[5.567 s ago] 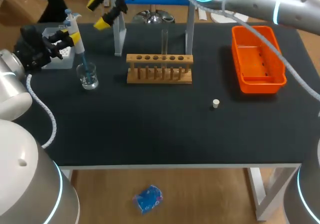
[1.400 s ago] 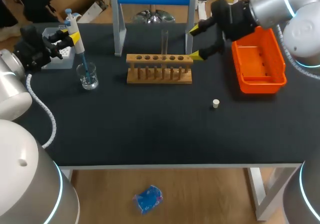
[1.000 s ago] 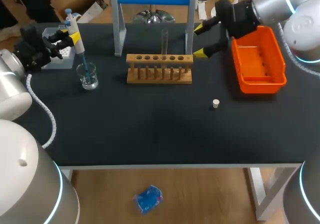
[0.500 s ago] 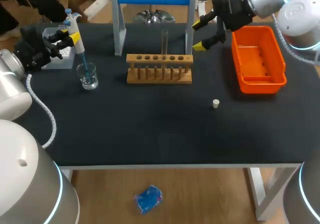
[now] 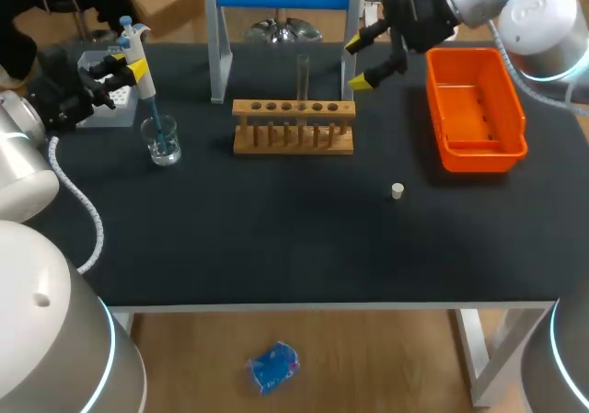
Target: Invert the test tube, pick up the pipette, mount the tip to pipette, aspirate from beaker and dispense into the tube, eject the tip, return the pipette, and cap with the stopper.
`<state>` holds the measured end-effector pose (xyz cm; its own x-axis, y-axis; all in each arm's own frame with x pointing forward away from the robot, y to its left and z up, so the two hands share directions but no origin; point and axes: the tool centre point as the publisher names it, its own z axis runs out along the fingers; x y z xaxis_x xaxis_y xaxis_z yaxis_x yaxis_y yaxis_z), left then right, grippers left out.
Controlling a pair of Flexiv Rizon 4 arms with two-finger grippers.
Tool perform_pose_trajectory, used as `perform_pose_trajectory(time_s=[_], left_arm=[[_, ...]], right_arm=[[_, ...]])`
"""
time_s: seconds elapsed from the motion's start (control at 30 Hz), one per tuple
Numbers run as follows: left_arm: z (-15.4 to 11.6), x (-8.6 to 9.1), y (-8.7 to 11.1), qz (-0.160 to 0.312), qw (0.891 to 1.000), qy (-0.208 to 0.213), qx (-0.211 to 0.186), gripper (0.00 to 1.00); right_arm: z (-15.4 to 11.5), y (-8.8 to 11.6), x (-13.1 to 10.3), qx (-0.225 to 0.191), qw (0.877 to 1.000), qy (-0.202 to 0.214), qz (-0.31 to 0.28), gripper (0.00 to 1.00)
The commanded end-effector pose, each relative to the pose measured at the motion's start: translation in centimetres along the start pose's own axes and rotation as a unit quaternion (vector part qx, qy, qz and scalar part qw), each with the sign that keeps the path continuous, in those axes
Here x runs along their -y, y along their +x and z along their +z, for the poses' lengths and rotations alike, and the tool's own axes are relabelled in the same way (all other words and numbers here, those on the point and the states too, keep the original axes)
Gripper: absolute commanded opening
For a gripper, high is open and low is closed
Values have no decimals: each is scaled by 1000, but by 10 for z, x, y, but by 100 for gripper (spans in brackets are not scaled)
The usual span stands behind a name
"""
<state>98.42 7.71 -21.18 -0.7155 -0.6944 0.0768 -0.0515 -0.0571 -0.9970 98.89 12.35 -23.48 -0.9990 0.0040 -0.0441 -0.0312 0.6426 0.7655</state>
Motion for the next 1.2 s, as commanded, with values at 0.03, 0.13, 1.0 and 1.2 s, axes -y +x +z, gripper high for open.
perform_pose_trajectory(time_s=[0.03, 0.13, 1.0, 1.2], left_arm=[[1, -1, 0, 0, 1000, 1, 0, 0], [1, -1, 0, 0, 1000, 1, 0, 0], [1, -1, 0, 0, 1000, 1, 0, 0], [1, -1, 0, 0, 1000, 1, 0, 0]], right_arm=[[1, -6, -1, -3, 1000, 1, -1, 100], [1, -8, -3, -1, 1000, 0, -2, 100], [20, -22, -10, -2, 1000, -11, -13, 100], [20, -22, -10, -2, 1000, -11, -13, 100]])
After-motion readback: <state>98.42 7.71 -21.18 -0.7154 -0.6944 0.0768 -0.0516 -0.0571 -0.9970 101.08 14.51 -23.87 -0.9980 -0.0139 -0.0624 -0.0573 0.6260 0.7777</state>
